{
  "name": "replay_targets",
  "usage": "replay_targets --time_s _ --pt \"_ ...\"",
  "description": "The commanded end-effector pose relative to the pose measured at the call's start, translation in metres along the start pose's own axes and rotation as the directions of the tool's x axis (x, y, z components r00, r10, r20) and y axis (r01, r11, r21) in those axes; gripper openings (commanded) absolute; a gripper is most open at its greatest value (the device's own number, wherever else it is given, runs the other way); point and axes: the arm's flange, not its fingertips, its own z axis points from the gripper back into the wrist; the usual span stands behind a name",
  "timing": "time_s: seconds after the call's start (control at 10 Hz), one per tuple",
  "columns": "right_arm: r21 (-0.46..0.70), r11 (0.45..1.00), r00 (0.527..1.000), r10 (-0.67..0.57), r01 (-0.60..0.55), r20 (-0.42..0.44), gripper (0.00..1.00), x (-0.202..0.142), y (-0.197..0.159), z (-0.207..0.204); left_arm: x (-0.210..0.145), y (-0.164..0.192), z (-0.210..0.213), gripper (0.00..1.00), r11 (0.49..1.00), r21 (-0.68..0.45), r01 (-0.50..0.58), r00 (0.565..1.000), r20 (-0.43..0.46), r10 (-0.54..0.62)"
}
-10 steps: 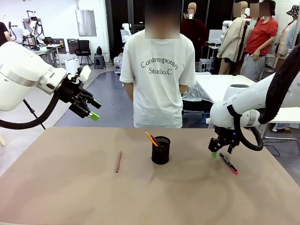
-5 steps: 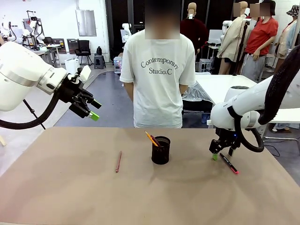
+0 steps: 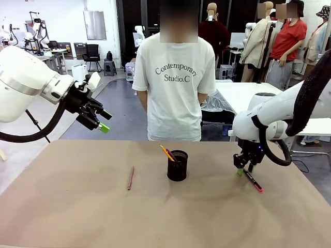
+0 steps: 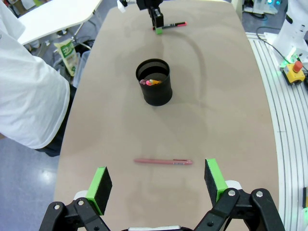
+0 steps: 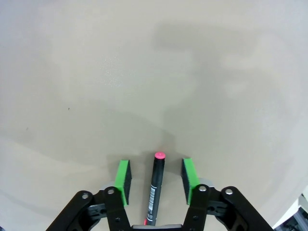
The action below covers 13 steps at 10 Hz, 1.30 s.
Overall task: Place the pens into the pen holder.
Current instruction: Pick up a writing instrument from the table and place it into the Pen holder.
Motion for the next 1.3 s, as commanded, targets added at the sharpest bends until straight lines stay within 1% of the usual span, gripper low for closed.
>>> replay_targets --time_s 0.0,0.3,0.4,0.5,0.6,0.7,0.8,0.9,1.0,1.1,1.2 --pt "0.016 1.0 0.999 0.025 -0.024 -0.023 0.0 -0.002 0.001 -0.002 0.002 0.001 0.002 1.0 1.0 0.001 -0.01 1.0 -0.014 0.01" --pt "0.02 0.999 0.999 0.04 -0.04 -0.035 0.0 -0.004 0.006 0.002 0.002 0.001 0.002 1.0 1.0 0.001 -0.01 1.0 -0.014 0.01" --pt "0.049 0.997 0.998 0.055 -0.054 -0.014 0.0 -0.004 0.006 0.008 0.002 0.001 0.002 1.0 1.0 0.001 -0.01 1.0 -0.014 0.01" --pt "0.133 0.989 0.997 0.07 -0.072 0.017 0.0 -0.003 0.007 0.018 0.002 0.001 0.002 1.0 1.0 0.001 -0.01 1.0 -0.014 0.01" --pt "0.183 0.98 0.995 0.073 -0.083 0.065 0.0 -0.001 0.007 0.03 0.002 0.001 0.002 1.0 1.0 0.001 -0.01 1.0 -0.014 0.01" --pt "0.271 0.953 0.986 0.105 -0.137 0.131 0.0 -0.001 0.01 0.047 0.002 0.001 0.002 1.0 1.0 0.001 -0.01 1.0 -0.014 0.01" --pt "0.395 0.896 0.967 0.119 -0.202 0.225 0.0 -0.001 0.011 0.069 0.002 0.001 0.002 1.0 1.0 0.001 -0.01 1.0 -0.014 0.01" --pt "0.461 0.846 0.942 0.13 -0.269 0.31 0.0 0.0 0.01 0.09 0.002 0.001 0.002 1.0 1.0 0.001 -0.01 1.0 -0.014 0.01" --pt "0.543 0.77 0.918 0.137 -0.335 0.371 0.0 -0.001 0.008 0.109 0.002 0.001 0.002 1.0 1.0 0.001 -0.01 1.0 -0.014 0.01" --pt "0.539 0.682 0.83 0.186 -0.495 0.526 0.0 -0.001 0.003 0.122 0.002 0.001 0.002 1.0 1.0 0.001 -0.01 1.0 -0.014 0.01" --pt "0.545 0.583 0.76 0.209 -0.602 0.616 0.0 0.0 -0.005 0.134 0.002 0.001 0.002 1.0 1.0 0.001 -0.01 1.0 -0.014 0.01"
